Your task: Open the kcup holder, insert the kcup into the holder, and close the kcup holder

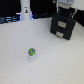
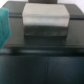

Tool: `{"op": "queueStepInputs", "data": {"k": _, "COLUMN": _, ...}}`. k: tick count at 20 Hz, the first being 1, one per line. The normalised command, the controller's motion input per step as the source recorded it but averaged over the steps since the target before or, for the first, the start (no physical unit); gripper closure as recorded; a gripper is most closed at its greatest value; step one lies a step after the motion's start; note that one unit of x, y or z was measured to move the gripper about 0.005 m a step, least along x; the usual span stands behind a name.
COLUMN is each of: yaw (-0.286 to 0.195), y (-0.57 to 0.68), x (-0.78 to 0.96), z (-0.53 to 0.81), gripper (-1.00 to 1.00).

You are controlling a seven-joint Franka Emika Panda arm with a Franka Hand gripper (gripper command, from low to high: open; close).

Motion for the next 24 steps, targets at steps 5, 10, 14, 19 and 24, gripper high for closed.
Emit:
{"op": "queueStepInputs", "data": {"k": 5, "yaw": -0.066, "y": 0.06, "x": -0.40, "z": -0.45, "gripper": -1.00}}
{"op": "queueStepInputs", "data": {"k": 10, "yaw": 0.002, "y": 0.04, "x": -0.37, "z": -0.48, "gripper": -1.00}}
{"op": "queueStepInputs", "data": {"k": 14, "yaw": 0.002, "y": 0.02, "x": -0.34, "z": -0.40, "gripper": -1.00}}
{"op": "queueStepInputs", "data": {"k": 19, "yaw": -0.013, "y": 0.01, "x": -0.10, "z": -0.06, "gripper": 1.00}}
{"op": "queueStepInputs", "data": {"k": 24, "yaw": -0.004, "y": -0.01, "x": 0.04, "z": 0.01, "gripper": 1.00}}
